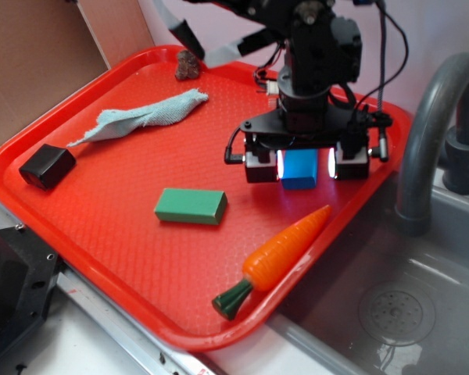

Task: Grab the blue block.

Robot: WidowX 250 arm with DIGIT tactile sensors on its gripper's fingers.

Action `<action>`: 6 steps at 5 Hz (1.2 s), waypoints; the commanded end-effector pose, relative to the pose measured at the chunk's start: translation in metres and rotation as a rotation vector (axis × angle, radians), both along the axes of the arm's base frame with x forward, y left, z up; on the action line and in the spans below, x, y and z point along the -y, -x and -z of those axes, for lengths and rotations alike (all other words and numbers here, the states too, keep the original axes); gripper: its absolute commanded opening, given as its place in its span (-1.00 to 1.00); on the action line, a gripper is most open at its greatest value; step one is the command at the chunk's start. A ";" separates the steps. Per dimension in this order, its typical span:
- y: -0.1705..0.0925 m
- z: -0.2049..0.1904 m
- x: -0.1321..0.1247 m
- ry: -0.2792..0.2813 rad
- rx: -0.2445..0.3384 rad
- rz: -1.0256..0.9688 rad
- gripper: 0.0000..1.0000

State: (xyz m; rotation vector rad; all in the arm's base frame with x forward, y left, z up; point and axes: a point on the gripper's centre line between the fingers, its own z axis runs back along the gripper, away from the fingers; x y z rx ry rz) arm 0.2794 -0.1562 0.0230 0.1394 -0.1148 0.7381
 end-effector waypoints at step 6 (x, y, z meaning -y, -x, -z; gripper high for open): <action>0.000 -0.068 -0.057 0.106 0.061 0.064 -1.00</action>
